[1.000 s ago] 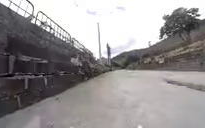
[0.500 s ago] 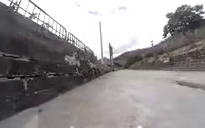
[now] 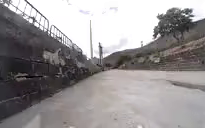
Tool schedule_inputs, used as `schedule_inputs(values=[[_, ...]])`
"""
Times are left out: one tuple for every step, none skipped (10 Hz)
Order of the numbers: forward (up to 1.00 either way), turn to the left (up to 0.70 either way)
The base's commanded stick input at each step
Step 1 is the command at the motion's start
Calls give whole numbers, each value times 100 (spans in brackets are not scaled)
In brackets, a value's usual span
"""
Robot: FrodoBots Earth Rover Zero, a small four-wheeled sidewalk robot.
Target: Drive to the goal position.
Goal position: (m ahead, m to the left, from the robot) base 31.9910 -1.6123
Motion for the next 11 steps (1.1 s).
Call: schedule_inputs(values=[[100,0],[100,0],[100,0],[100,0],[100,0],[100,0],[100,0],[100,0],[100,0],[100,0],[100,0]])
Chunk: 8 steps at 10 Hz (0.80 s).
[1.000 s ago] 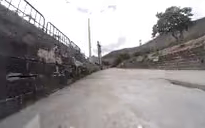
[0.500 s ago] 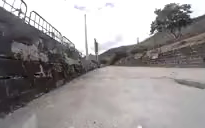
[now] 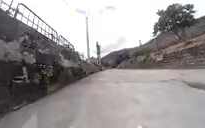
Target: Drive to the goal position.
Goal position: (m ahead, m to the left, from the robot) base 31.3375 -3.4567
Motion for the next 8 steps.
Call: schedule_inputs(values=[[100,0],[100,0],[100,0],[100,0],[100,0],[100,0],[100,0],[100,-40]])
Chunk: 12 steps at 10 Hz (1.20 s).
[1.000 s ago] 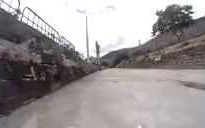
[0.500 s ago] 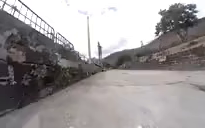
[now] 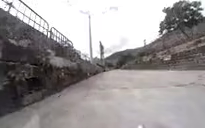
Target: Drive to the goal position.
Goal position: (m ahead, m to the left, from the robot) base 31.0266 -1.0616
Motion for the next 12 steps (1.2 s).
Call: schedule_inputs(values=[[100,-40],[100,-40],[100,-25],[100,-10],[100,0],[100,0],[100,0],[100,0],[100,0],[100,0],[100,0],[100,0]])
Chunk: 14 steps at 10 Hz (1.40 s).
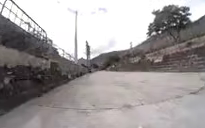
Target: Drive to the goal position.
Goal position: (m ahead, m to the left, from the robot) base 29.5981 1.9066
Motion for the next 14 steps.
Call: schedule_inputs(values=[[100,0],[100,0],[100,0],[100,0],[100,0],[100,0],[100,0],[100,0],[100,0],[100,0],[100,0],[100,0],[100,0],[100,0]])
